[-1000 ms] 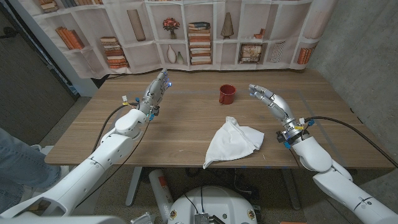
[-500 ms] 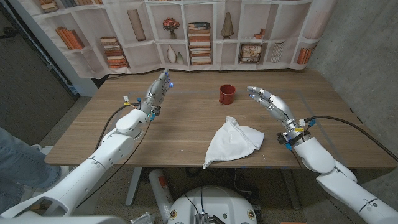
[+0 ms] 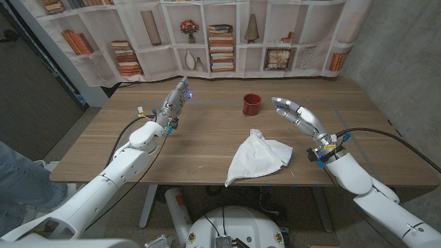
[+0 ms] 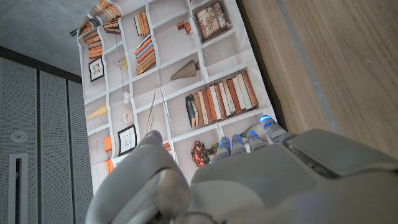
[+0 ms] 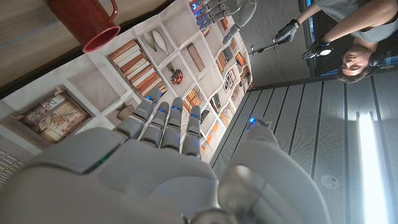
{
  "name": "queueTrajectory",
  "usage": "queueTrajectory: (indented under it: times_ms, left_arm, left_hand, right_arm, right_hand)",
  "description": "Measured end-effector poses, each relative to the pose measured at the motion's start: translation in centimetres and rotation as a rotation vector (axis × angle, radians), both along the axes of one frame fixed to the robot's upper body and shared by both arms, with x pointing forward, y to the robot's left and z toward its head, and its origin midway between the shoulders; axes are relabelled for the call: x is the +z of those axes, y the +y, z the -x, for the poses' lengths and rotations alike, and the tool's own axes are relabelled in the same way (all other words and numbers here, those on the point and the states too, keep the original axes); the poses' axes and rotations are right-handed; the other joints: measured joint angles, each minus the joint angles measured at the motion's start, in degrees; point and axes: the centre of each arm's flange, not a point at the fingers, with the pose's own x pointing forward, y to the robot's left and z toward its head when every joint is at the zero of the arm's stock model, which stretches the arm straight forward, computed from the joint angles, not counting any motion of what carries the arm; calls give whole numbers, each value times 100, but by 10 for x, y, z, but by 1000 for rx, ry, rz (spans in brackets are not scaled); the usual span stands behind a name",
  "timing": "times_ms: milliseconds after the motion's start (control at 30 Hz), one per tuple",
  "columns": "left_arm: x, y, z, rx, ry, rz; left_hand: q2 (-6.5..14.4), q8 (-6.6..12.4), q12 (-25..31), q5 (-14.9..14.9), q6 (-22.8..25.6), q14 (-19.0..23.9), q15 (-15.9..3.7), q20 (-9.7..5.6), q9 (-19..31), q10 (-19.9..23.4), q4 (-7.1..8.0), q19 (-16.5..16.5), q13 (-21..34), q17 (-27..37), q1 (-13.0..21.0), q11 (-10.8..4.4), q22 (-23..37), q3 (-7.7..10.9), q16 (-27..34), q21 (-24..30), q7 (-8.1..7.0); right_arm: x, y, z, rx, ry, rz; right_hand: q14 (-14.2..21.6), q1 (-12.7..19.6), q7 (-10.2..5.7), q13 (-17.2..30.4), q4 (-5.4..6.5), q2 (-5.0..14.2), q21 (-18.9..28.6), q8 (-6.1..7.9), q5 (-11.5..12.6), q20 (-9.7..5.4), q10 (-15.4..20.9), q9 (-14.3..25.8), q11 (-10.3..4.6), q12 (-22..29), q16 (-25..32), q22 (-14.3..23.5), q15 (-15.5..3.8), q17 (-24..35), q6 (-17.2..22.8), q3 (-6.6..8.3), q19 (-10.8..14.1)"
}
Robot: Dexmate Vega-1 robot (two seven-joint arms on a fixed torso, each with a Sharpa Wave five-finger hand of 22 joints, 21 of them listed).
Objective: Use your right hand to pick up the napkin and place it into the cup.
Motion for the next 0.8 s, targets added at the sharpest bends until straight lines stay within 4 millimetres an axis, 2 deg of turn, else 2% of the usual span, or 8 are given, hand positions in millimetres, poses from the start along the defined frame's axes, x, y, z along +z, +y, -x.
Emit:
queueTrajectory:
  times_ms: [667,800]
  left_arm:
    - [0,4,0,-4,-18,20]
    - [1,4,0,-5,-19,20]
  left_hand:
    - [22,-32,-23,0,20,0,0,0,-1,0,17,0,0,-1,22,0,0,-16,0,-45,-21]
    - [22,-32,-22,0,20,0,0,0,-1,0,17,0,0,-1,22,0,0,-16,0,-45,-21]
  right_arm:
    - [-2,11,7,-83,-71,60]
    - [-3,13,7,-101,-85,75]
  right_hand:
    - [-22,0,1,0,0,0,-44,0,0,0,-15,0,-13,-55,1,0,-22,30,0,0,0]
    - [-22,31,1,0,0,31,-79,-44,0,-1,-36,0,-34,-55,1,0,-22,30,0,0,1]
